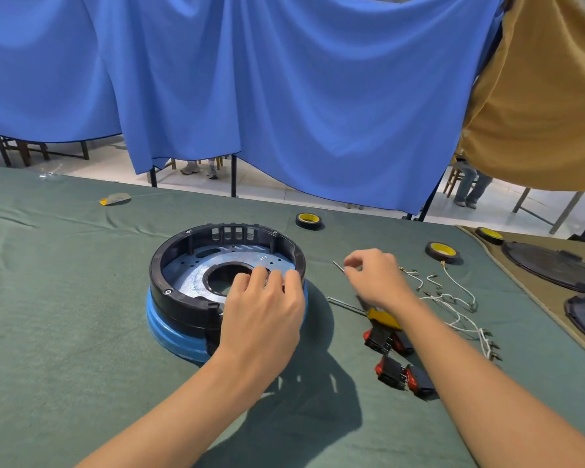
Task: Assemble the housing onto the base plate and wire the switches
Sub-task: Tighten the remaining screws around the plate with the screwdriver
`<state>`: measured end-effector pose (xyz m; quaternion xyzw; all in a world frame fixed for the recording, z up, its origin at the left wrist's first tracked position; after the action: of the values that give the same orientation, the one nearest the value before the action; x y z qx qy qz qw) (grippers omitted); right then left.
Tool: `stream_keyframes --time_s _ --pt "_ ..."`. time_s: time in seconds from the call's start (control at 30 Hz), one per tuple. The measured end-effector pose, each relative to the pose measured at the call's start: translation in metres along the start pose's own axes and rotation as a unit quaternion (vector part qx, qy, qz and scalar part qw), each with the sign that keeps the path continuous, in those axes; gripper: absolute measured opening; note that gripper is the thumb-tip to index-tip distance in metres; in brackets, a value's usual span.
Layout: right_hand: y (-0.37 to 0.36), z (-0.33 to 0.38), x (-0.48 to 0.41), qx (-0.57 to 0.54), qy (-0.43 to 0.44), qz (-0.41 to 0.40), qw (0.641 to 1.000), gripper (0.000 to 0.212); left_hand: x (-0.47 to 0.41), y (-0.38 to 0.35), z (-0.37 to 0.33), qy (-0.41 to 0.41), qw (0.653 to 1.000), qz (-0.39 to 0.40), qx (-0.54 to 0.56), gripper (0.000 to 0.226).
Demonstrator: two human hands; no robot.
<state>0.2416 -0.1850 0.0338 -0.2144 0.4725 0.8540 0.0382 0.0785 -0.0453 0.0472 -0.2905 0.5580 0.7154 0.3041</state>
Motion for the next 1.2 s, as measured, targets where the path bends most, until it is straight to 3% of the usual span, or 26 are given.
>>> stream_keyframes --time_s 0.1,0.2,0.33,0.4,0.47,0.67,0.73,0.83,0.9,1.0,1.07,1.2 --pt "-0.022 0.011 -0.006 0.091 0.045 0.078 0.992 0.037 0.007 0.000 -0.005 -0.010 0.998 -0.057 0.004 0.020" --pt "-0.035 0.011 -0.009 0.172 0.059 0.107 0.978 0.033 0.013 -0.002 -0.003 -0.008 0.998 -0.064 0.009 0.014" --pt "-0.034 0.013 -0.006 0.236 0.090 0.046 0.966 0.021 0.018 -0.009 -0.006 -0.001 1.000 -0.005 -0.023 0.022" --pt "-0.034 0.015 -0.005 0.242 0.104 0.008 0.965 0.018 0.020 -0.012 -0.008 0.011 0.999 0.025 -0.027 0.043" --pt "-0.033 0.015 -0.007 0.207 0.083 -0.006 0.975 0.019 0.021 -0.013 -0.008 0.015 0.999 0.034 -0.026 0.055" --pt "-0.023 0.022 -0.003 0.179 0.049 -0.011 0.983 0.027 0.021 -0.013 -0.005 0.009 1.000 0.025 -0.003 0.049" --pt "-0.016 0.025 0.004 0.111 0.002 -0.025 0.993 0.024 0.020 -0.012 -0.003 0.008 1.000 0.022 0.003 0.048" --pt "-0.002 0.032 0.021 -0.083 -0.093 0.000 0.992 0.021 0.017 -0.009 -0.001 0.010 1.000 0.011 0.009 0.042" --pt "0.009 0.039 0.041 -0.230 -0.165 0.027 0.959 0.021 0.016 -0.007 -0.001 0.008 1.000 0.010 0.011 0.040" --pt "0.016 0.052 0.074 -0.437 -0.279 0.087 0.851 0.022 0.015 -0.006 -0.001 0.008 1.000 0.014 0.020 0.037" --pt "0.014 0.059 0.093 -0.498 -0.329 0.112 0.795 0.023 0.014 -0.003 -0.002 0.004 0.999 0.012 0.030 0.037" --pt "0.008 0.067 0.108 -0.514 -0.370 0.097 0.768 0.021 0.011 0.003 -0.003 0.000 0.999 -0.001 0.048 0.037"
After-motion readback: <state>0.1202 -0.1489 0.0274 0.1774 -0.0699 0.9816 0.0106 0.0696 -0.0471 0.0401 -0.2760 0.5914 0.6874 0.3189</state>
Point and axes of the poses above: each hand's wrist, its own x-axis away from the middle knuckle, its own y-axis out of the back of the hand, z = x × y, the point moved 4 cm from there along -x, towards the middle knuckle, and after that the axes turned 12 degrees about -z, right-handed, at the moved point
